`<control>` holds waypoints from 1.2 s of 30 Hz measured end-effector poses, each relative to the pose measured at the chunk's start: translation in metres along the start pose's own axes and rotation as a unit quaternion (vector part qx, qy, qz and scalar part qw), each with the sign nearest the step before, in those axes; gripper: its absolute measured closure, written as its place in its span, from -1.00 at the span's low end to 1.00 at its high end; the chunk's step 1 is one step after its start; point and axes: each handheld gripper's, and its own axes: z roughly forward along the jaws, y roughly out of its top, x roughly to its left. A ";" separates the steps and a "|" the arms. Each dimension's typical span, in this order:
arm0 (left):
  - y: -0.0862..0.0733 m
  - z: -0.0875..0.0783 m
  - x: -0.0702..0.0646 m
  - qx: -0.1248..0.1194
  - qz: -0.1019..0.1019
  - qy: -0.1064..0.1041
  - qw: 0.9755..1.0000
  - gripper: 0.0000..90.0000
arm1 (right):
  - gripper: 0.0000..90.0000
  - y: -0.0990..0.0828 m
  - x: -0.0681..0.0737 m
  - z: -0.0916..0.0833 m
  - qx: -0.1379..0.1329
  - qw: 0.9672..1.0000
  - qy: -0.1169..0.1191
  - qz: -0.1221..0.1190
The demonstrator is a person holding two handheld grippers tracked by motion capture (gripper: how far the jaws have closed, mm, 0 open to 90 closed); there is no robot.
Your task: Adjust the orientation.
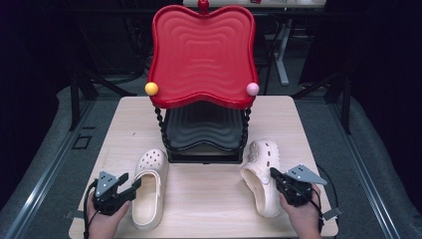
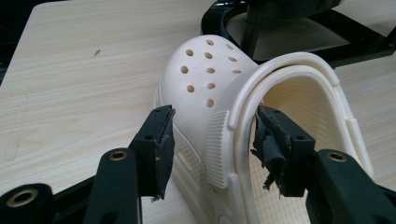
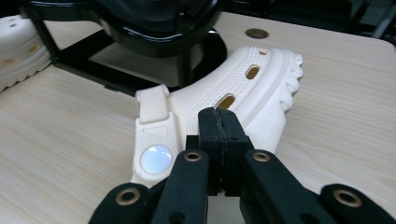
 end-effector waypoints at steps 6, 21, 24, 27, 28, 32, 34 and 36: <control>0.002 0.000 -0.001 -0.005 0.001 -0.002 1.000 0.06 | 1.00 -0.004 -0.020 -0.009 0.007 0.999 -0.015 0.031; 0.003 0.000 -0.002 -0.007 0.004 -0.008 1.000 0.06 | 1.00 -0.037 -0.078 0.004 0.086 0.982 0.002 0.166; 0.003 0.000 -0.001 -0.005 0.002 -0.009 1.000 0.06 | 1.00 -0.040 -0.080 0.009 0.095 0.980 0.013 0.175; 0.003 0.000 -0.001 -0.004 0.001 -0.008 1.000 0.06 | 0.98 -0.037 -0.076 0.009 0.096 0.984 -0.008 0.151; 0.003 -0.001 -0.001 -0.005 0.001 -0.008 1.000 0.06 | 0.95 -0.036 -0.074 0.008 0.094 0.986 -0.026 0.138; 0.003 -0.002 -0.001 -0.009 0.000 -0.007 1.000 0.06 | 0.89 -0.023 -0.066 -0.010 0.020 0.990 -0.052 0.132; 0.002 -0.002 -0.001 -0.007 -0.001 -0.006 1.000 0.06 | 0.89 -0.020 -0.062 -0.014 0.006 0.991 -0.049 0.121; 0.002 -0.002 -0.001 -0.007 -0.001 -0.005 1.000 0.06 | 0.90 -0.017 -0.056 -0.016 -0.012 0.994 -0.044 0.104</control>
